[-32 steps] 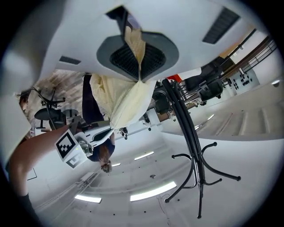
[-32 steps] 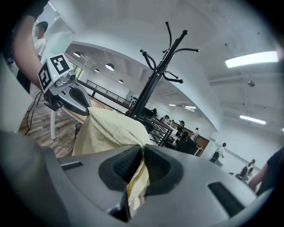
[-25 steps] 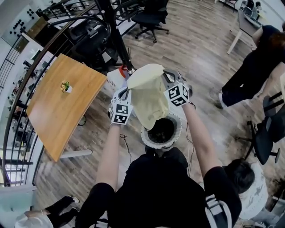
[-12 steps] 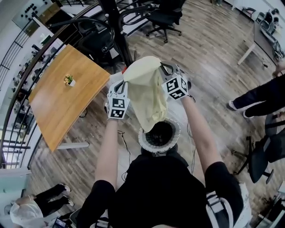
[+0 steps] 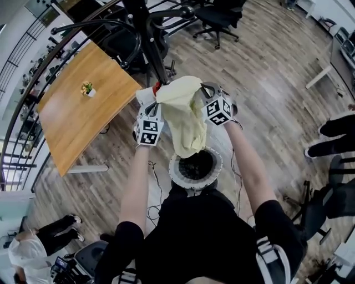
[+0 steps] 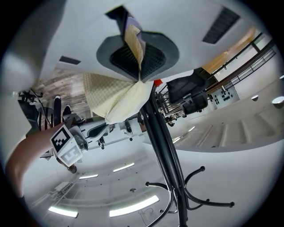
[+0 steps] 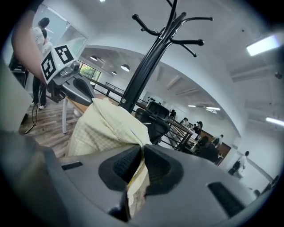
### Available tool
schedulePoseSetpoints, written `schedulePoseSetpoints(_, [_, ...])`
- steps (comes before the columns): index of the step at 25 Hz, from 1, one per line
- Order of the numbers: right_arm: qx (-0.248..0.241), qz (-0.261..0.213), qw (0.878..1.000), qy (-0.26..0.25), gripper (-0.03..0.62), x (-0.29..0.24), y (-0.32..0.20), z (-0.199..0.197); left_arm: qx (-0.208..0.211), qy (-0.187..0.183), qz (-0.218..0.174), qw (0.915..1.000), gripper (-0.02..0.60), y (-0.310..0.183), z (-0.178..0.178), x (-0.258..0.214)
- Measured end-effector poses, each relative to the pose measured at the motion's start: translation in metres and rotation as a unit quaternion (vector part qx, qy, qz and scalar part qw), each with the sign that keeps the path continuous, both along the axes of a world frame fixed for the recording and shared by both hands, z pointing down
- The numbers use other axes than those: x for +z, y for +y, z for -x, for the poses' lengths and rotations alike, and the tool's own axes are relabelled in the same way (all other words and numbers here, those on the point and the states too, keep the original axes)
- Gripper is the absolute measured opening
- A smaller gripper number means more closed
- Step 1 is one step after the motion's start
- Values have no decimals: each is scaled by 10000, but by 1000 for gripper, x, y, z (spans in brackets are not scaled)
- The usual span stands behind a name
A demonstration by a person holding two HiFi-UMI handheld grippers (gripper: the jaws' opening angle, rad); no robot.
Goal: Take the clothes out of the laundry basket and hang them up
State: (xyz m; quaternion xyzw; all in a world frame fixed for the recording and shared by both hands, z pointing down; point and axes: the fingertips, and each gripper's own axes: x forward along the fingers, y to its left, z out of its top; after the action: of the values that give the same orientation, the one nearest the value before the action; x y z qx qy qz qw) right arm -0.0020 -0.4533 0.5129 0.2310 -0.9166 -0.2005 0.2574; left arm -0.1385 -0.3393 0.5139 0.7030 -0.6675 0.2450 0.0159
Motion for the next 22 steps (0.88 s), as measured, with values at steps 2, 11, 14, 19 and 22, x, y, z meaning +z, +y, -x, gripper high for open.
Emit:
schedulePoseSetpoints(2, [-49,97,9999,84,37,14,3,1,-64,85,138,9998,33,4,0,15])
schedulePoseSetpoints(11, [-237,505,9978,365,45,66,13,1,38,264,556,9981,35,0,-20,63])
schedulePoseSetpoints(14, [-311,646,9967,384,74,77,21,1,192,292,641,9973,35,1,-30,72])
schedulePoseSetpoints(19, [-399,873,9946,386,152,89,33,-2,341,370,682,9964,84,3,-39,80])
schedulePoseSetpoints(22, [-357,981,9937,398,173,95,36,-10,330,397,812,9954,146,7,-40,87])
